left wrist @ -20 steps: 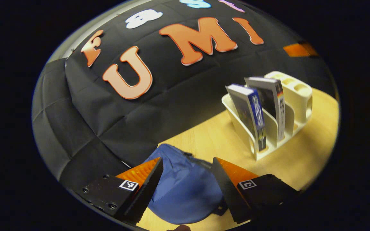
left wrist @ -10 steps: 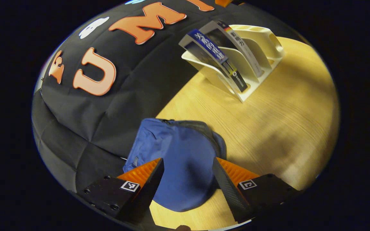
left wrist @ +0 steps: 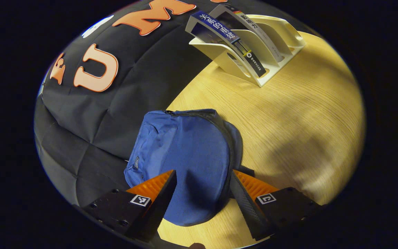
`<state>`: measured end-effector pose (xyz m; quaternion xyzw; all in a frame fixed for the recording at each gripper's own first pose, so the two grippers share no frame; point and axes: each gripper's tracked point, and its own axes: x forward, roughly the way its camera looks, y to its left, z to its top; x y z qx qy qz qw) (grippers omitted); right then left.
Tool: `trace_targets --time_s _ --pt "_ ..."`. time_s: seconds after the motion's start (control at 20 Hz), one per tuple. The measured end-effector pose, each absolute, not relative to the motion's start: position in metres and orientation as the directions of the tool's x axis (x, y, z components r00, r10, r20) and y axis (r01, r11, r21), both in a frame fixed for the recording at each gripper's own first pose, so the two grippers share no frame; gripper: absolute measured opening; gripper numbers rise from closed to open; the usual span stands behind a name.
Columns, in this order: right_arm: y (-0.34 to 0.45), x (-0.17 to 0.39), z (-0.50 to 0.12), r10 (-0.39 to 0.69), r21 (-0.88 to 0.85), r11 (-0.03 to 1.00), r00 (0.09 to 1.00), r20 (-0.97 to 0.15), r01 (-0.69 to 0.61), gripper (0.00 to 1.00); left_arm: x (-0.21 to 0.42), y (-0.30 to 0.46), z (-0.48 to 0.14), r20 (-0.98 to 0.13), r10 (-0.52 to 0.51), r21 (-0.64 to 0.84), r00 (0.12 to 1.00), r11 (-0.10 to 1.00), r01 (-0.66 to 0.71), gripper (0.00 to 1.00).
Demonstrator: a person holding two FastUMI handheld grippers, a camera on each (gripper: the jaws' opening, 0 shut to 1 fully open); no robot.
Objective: Open the schoolbag, grab two books from the bookshelf and put them into the schoolbag.
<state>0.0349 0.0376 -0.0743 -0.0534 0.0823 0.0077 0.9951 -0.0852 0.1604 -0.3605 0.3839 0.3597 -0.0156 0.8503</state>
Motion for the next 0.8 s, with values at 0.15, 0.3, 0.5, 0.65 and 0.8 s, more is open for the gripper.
trace_targets --time_s 0.15,0.3,0.5,0.65,0.8 --pt "0.042 0.037 -0.073 0.014 -0.107 0.994 0.986 -0.167 -0.032 0.97 -0.077 0.170 -0.344 -0.582 0.265 0.680 0.769 0.677 0.281 1.00" --pt "0.050 0.039 -0.071 0.026 -0.111 0.993 0.986 -0.164 -0.045 0.97 -0.070 0.180 -0.338 -0.563 0.274 0.697 0.780 0.663 0.271 0.95" --pt "0.070 0.044 -0.060 0.066 -0.112 0.990 0.987 -0.149 -0.083 0.97 -0.055 0.189 -0.324 -0.511 0.298 0.752 0.806 0.610 0.251 0.95" --pt "0.093 0.049 -0.052 0.109 -0.114 0.986 0.984 -0.141 -0.125 0.97 -0.043 0.196 -0.305 -0.463 0.300 0.782 0.834 0.582 0.225 0.95" --pt "0.120 0.053 -0.046 0.165 -0.113 0.977 0.975 -0.151 -0.183 0.97 -0.038 0.205 -0.319 -0.497 0.311 0.763 0.810 0.602 0.236 0.86"
